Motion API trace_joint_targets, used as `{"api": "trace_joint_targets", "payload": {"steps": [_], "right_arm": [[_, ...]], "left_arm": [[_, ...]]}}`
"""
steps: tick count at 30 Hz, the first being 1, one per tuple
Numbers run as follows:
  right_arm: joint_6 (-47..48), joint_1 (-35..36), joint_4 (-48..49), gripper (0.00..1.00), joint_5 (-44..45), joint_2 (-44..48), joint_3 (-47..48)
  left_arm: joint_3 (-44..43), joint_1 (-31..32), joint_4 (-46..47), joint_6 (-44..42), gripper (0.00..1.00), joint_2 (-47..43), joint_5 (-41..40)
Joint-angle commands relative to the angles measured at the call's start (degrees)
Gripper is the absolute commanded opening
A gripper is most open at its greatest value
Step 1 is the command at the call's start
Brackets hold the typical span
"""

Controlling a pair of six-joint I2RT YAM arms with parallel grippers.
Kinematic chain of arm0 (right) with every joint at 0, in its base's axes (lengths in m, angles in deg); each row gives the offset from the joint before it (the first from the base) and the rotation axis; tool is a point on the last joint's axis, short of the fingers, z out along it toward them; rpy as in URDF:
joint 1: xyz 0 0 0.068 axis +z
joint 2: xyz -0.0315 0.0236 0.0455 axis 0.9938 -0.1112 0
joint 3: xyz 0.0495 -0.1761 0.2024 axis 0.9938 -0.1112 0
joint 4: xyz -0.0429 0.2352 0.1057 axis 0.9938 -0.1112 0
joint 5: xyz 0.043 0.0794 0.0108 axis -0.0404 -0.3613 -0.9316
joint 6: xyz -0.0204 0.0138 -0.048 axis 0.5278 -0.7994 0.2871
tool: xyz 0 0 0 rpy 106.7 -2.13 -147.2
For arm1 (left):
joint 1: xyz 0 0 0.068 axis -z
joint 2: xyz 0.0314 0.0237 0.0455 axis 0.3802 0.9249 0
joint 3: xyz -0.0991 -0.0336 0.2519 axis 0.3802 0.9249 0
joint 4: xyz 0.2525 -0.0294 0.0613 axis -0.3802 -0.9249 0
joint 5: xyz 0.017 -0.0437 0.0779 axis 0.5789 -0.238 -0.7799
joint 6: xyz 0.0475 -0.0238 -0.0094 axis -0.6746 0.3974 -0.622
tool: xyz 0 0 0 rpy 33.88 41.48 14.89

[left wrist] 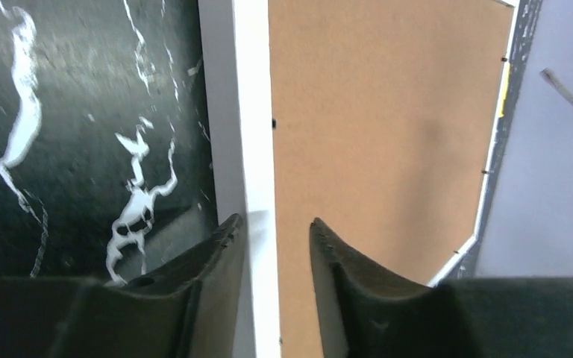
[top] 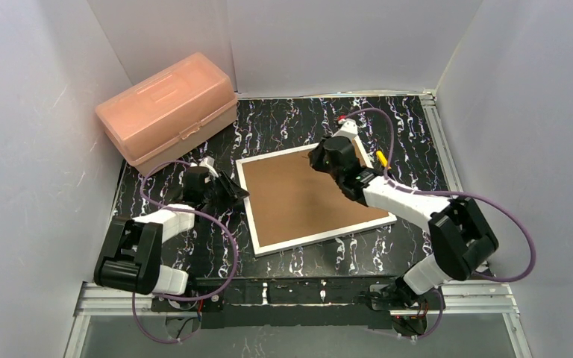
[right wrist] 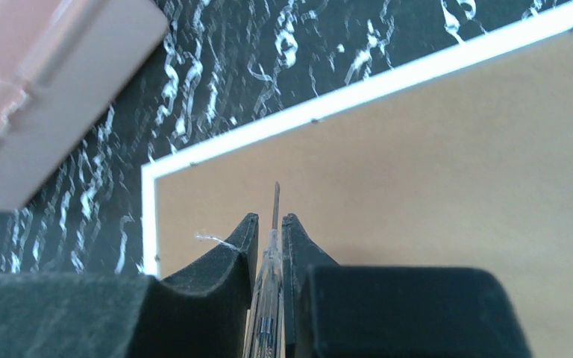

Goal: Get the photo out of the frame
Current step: Release the photo frame item from the photo frame, then place the screwdriver at the center of the board.

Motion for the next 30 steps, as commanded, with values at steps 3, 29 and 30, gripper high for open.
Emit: {"api": "trace_joint_targets", "payload": {"steps": [3,29,30], "right_arm": [[8.1,-5.7,-7.2,0.01,-10.2,8.3,-4.5],[1.6,-17.3,-33.0,0.01,20.7,15.9,-2.0],[0.7,-17.9,-34.6,0.01,21.4,14.8,-0.9]], "left_arm": [[0.4,0.5,-9.9,-2.3,0.58,-5.9,4.6],[-8.6,4.6,-21.9,-5.8,0.39,4.1,-5.3],[-8.7,4.6,-22.8,-5.8,0.36,4.5,-5.7]]}}
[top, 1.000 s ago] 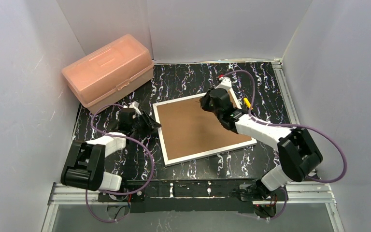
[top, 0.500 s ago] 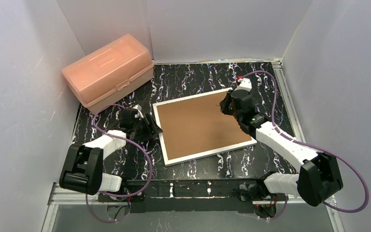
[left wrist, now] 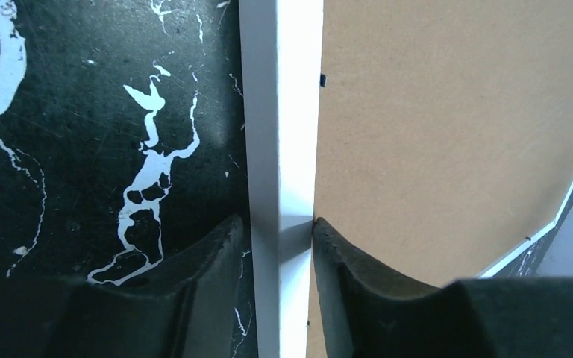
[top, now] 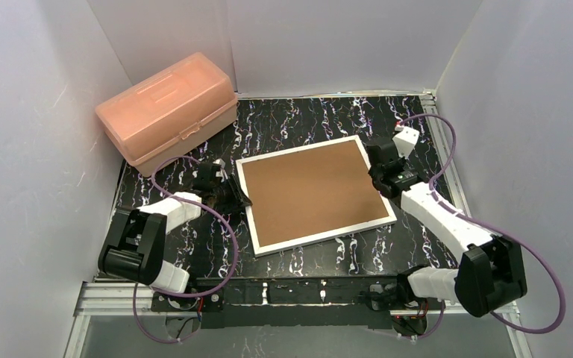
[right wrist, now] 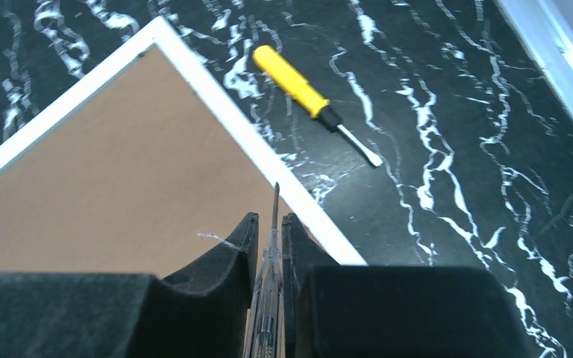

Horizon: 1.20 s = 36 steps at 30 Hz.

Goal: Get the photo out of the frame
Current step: Place the screwdriver at the center of the board.

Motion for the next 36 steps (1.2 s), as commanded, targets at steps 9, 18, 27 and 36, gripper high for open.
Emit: {"api": "trace_joint_targets", "payload": {"steps": [9,18,27,36], "right_arm": [[-8.7,-4.0,-32.2,0.04,9.8,-23.8,27.4],[-11.6,-4.0,-51.0,0.06,15.2,-41.1,42.1],[-8.5,-4.1,-45.3,0.16,11.4,-41.9,39.9],[-8.6,-3.9,-45.6,0.75,12.0,-39.8,40.9]], "left_arm": [[0.6,-3.2,-6.8,-0.6,0.19,0.1,-6.1],[3.9,-5.6,-6.8,0.3,0.17,-6.3,-8.7],[4.2,-5.8,-6.0,0.2,0.18,-6.7,-6.5],[4.2,-5.8,-4.6,1.1,0.19,-6.6,-4.0]]}}
